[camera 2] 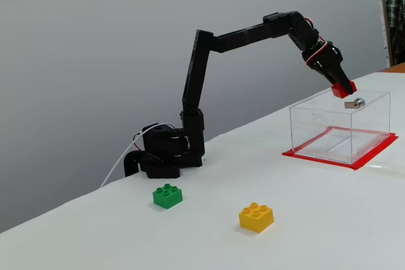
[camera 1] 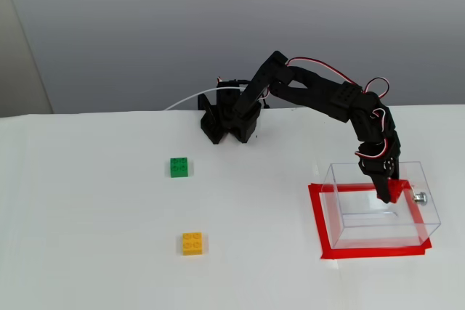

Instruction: Pick the red lego brick and place it into the transparent box

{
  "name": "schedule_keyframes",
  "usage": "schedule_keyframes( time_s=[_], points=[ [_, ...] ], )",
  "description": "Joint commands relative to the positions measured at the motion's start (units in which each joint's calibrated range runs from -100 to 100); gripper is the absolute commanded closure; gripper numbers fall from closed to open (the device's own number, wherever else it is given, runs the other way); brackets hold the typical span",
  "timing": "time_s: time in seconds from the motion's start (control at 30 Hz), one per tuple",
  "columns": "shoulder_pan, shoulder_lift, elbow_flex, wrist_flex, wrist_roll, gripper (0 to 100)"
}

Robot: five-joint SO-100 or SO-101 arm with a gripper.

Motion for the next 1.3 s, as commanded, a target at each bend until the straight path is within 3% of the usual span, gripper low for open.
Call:
schedule_keyframes(
  time_s=[0.0,0.13,0.4,0.83,1.27],
  points=[
    [-0.2,-0.5,-1.5,-0.1,-0.2,71],
    [-0.2,-0.5,-1.5,-0.3,-0.3,61],
    [-0.2,-0.9,-1.4,0.0,-0.3,60],
    [-0.3,-1.6,-1.5,5.5,-0.2,99],
    [2.3,-9.9,-0.5,6.6,-0.2,99]
  ],
)
